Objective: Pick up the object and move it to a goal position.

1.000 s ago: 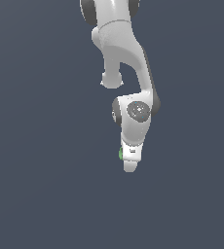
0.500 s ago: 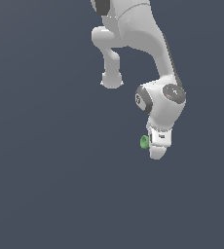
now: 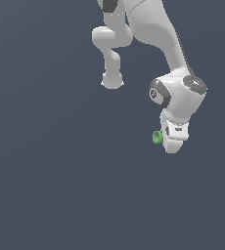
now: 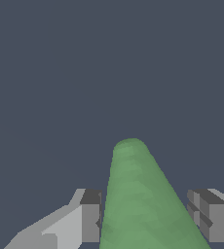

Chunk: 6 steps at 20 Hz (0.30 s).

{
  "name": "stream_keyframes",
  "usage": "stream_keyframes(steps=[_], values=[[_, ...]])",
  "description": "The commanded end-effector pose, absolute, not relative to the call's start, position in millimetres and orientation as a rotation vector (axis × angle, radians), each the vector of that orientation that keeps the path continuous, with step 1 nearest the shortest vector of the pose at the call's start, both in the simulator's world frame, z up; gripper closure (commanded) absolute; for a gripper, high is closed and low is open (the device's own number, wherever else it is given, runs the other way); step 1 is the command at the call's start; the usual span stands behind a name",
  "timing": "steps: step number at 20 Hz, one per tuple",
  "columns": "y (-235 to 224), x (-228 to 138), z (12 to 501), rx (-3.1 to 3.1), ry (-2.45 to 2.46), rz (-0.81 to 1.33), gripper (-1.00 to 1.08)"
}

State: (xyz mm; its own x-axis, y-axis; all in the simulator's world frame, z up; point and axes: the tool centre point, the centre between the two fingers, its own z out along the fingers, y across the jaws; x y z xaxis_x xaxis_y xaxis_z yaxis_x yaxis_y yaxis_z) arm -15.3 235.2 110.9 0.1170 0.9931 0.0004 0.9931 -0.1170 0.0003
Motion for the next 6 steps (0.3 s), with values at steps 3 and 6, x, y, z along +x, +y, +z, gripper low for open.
stream_keyframes(steps=[3,6], values=[[234.3,-13.9,110.7,-2.350,-2.085,0.000,1.08],[231.0,-12.3,109.5,-2.350,-2.085,0.000,1.08]])
